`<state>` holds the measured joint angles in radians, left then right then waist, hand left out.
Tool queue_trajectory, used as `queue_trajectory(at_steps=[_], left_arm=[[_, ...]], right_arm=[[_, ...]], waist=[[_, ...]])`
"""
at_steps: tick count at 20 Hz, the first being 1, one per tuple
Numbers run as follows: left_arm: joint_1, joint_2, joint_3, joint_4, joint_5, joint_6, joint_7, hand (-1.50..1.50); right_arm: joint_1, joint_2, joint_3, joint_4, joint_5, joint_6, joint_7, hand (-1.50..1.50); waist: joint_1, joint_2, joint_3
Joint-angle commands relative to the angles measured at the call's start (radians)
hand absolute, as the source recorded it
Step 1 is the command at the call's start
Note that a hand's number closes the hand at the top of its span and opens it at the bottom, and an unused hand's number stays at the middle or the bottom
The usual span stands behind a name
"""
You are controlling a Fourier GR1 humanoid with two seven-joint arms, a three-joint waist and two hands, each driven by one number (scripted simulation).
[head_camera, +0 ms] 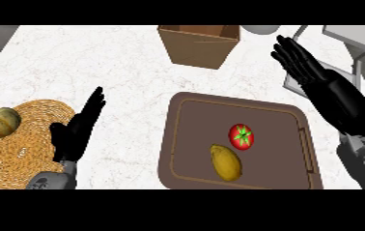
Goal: Pick the tomato from the tray and place it in the tiered shelf
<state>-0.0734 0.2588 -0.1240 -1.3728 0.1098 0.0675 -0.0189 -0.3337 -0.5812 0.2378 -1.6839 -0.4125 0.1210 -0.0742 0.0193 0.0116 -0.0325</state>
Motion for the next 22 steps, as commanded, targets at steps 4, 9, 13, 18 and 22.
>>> queue_trajectory(at_steps=[4,9,13,18,22], left_arm=[[0.069,0.007,0.081,0.063,0.068,0.014,0.082,0.0],[0.076,-0.001,0.104,0.065,0.113,0.027,0.185,0.0],[0.035,-0.01,0.094,0.069,0.118,0.031,0.262,0.0],[0.045,0.006,0.116,0.031,0.128,0.017,0.27,0.0],[0.048,-0.005,0.106,0.051,0.11,0.019,0.255,0.0]], right_arm=[[0.095,-0.089,-0.203,0.063,0.063,-0.135,-0.022,1.5],[0.279,-0.155,-0.231,0.233,0.201,-0.311,0.165,1.5],[0.42,-0.072,-0.267,0.174,0.142,-0.264,-0.019,-1.5],[0.497,-0.165,-0.253,0.028,0.125,-0.086,-0.012,-1.5],[0.513,-0.244,-0.258,-0.184,0.068,-0.036,0.183,-1.5]], waist=[[-0.039,-0.012,0.033],[-0.068,-0.006,0.032],[-0.048,-0.013,0.033],[-0.037,-0.015,0.032],[-0.04,-0.016,0.03]])
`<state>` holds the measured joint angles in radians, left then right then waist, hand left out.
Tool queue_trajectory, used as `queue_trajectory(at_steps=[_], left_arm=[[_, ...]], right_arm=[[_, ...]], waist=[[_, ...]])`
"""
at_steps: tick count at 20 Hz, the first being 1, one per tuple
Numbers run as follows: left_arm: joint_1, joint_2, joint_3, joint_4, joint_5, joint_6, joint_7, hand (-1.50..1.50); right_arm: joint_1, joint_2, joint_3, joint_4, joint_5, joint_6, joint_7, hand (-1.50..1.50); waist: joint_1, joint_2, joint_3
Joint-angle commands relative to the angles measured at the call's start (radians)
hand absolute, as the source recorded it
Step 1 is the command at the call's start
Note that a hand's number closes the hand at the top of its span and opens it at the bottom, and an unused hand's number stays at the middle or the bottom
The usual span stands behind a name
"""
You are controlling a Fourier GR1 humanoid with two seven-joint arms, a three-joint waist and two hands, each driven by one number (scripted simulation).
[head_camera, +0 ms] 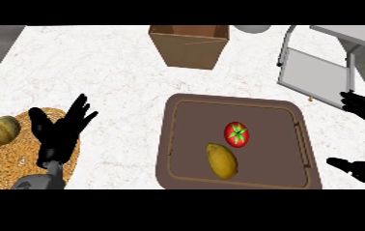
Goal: Pick the tomato from the tray and place it in the tiered shelf
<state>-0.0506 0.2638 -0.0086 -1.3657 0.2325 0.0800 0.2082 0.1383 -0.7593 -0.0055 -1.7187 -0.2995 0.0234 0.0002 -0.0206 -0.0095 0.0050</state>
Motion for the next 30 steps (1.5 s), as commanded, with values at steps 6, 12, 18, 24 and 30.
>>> queue_trajectory(at_steps=[6,12,18,24,30], left_arm=[[0.087,-0.007,-0.018,-0.015,-0.011,-0.011,0.029,0.0],[0.023,-0.003,-0.015,-0.012,-0.014,-0.01,0.077,0.0],[0.07,-0.028,-0.034,-0.012,-0.042,-0.007,0.034,0.0],[-0.001,0.0,0.01,0.0,-0.018,-0.026,0.079,0.0],[-0.003,0.014,0.042,-0.006,-0.003,-0.044,0.095,0.0]], right_arm=[[0.011,-0.132,0.047,-0.366,-0.004,0.033,0.394,-1.5],[-0.204,-0.103,0.166,-0.416,0.121,-0.113,0.766,-1.5],[-0.399,-0.041,0.321,-0.336,0.283,-0.128,0.999,-1.5],[-0.564,0.106,0.468,-0.214,0.354,-0.067,1.153,-1.5],[-0.567,0.157,0.52,-0.203,0.43,-0.021,1.206,-1.5]], waist=[[0.017,0.005,-0.007],[0.039,0.012,-0.007],[0.048,0.012,-0.007],[0.042,0.012,-0.006],[0.028,0.009,-0.006]])
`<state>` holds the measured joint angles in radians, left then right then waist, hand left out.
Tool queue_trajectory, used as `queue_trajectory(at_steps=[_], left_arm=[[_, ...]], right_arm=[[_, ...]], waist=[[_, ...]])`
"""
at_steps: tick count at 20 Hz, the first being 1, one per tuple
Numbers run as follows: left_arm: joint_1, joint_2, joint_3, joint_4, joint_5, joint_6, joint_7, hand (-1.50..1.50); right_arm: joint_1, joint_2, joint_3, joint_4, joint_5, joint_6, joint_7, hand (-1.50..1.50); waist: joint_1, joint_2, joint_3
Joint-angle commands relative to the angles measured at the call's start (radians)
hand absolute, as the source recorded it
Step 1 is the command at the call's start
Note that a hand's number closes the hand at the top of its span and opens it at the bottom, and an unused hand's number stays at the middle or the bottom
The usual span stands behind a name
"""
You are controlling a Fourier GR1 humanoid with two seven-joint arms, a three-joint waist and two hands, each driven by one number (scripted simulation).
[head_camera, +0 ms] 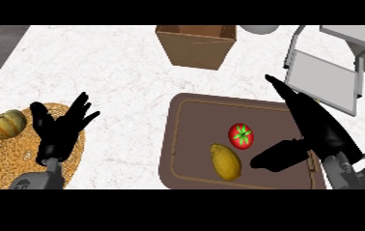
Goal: Pick the tomato from the tray and place it in the tiered shelf
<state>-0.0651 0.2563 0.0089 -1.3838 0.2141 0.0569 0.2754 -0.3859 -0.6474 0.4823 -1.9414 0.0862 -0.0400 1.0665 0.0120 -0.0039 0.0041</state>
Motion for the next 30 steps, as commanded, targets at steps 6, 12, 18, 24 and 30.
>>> queue_trajectory(at_steps=[6,12,18,24,30], left_arm=[[0.013,0.003,0.029,0.07,0.007,-0.034,-0.012,0.0],[0.011,-0.012,0.021,0.035,-0.011,-0.017,0.022,0.0],[-0.003,-0.054,-0.004,0.053,-0.044,0.008,0.014,0.0],[0.019,-0.041,0.004,0.01,-0.039,-0.008,0.048,0.0],[0.053,-0.037,0.035,0.045,-0.034,-0.043,-0.019,0.0]], right_arm=[[0.027,0.083,0.074,0.062,0.162,0.003,0.131,-1.5],[0.049,0.177,0.126,0.079,0.288,0.005,0.164,-1.5],[0.043,0.209,0.074,0.131,0.296,0.056,0.145,-1.5],[0.087,0.288,0.125,0.243,0.446,0.011,0.097,-1.5],[0.088,0.308,0.05,0.307,0.488,0.032,0.007,-1.5]], waist=[[-0.014,0.003,-0.005],[-0.012,0.003,-0.005],[-0.012,0.004,-0.005],[-0.009,0.003,-0.004],[-0.01,0.004,-0.004]])
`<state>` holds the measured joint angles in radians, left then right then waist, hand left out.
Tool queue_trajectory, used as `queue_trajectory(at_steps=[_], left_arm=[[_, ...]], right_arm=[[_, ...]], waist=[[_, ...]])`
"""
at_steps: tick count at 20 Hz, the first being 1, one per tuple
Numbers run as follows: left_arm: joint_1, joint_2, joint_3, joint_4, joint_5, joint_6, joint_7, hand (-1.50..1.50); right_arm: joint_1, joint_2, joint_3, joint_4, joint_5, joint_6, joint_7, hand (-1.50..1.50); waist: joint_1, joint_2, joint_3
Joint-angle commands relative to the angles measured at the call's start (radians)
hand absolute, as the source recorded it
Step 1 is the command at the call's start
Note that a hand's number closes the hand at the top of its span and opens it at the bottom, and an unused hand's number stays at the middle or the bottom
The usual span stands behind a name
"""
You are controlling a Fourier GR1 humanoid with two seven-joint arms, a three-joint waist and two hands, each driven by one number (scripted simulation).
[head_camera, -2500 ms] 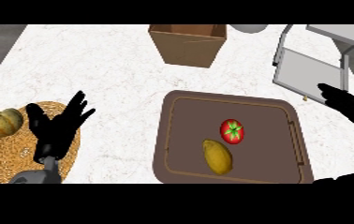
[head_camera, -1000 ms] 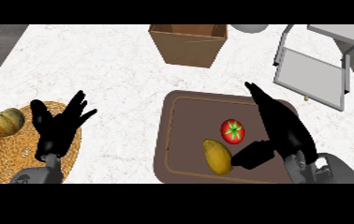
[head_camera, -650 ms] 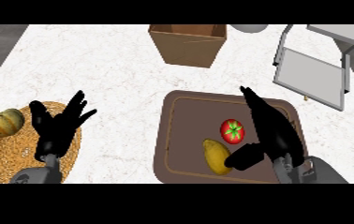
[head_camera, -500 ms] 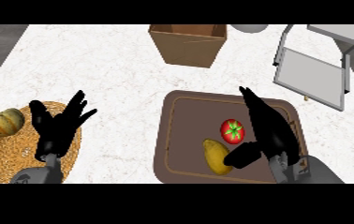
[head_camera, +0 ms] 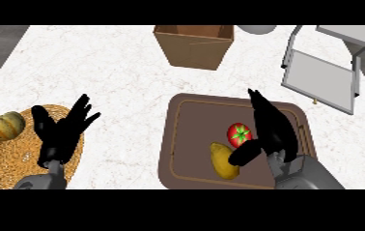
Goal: Pick the tomato from the tray and place it in the tiered shelf
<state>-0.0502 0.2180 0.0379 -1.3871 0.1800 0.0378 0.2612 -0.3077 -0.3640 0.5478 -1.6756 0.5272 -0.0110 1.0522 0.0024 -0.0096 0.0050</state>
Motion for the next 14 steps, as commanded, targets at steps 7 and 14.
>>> queue_trajectory(at_steps=[7,14], left_arm=[[0.006,-0.031,-0.008,0.037,-0.036,0.001,0.024,0.0],[0.001,-0.007,0.011,0.036,-0.033,-0.018,0.019,0.0]], right_arm=[[0.015,0.134,-0.035,0.133,0.126,-0.023,-0.083,-1.5],[0.015,0.076,-0.027,0.21,0.018,0.158,-0.242,1.5]], waist=[[-0.001,0.01,-0.005],[0.001,0.015,-0.005]])
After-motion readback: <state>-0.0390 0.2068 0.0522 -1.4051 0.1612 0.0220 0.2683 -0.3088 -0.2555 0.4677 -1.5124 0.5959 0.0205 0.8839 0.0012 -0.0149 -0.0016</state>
